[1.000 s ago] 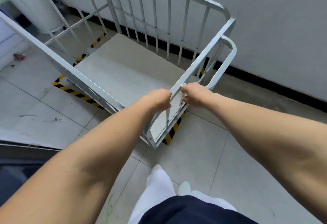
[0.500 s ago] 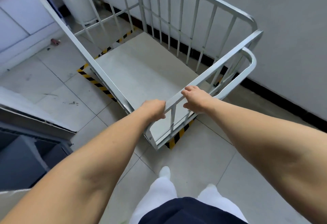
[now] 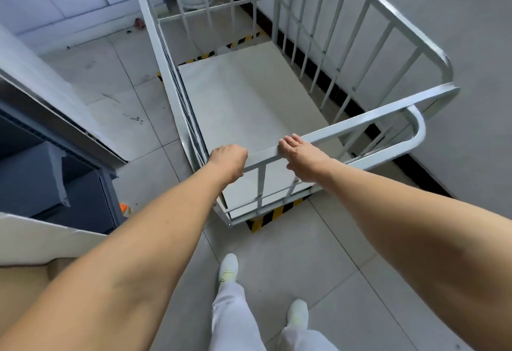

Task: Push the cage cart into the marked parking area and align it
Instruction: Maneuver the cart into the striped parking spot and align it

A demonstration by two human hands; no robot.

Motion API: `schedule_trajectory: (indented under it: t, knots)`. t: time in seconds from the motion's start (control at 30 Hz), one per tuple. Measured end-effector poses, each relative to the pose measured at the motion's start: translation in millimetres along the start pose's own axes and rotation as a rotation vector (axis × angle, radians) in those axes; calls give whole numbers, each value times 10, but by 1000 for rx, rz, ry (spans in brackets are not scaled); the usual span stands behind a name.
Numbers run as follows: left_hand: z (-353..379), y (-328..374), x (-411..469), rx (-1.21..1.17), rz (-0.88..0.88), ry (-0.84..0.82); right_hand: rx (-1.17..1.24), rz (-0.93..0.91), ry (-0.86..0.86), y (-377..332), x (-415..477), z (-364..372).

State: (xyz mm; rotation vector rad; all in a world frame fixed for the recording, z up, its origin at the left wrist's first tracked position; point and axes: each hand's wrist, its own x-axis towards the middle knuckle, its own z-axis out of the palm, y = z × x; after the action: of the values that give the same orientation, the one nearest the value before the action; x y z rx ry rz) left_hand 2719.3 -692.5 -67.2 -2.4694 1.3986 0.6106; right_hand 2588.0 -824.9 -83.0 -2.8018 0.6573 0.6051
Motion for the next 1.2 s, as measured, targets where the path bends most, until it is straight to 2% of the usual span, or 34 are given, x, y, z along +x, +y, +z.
schedule_trajectory:
  t: [0.73,1.2]
  knots:
    - [-15,76,4,4,-19,11,108,-9,90,-21,3,3]
    - [26,85,1,25,-28,24,113,0,60,-16,-10,19]
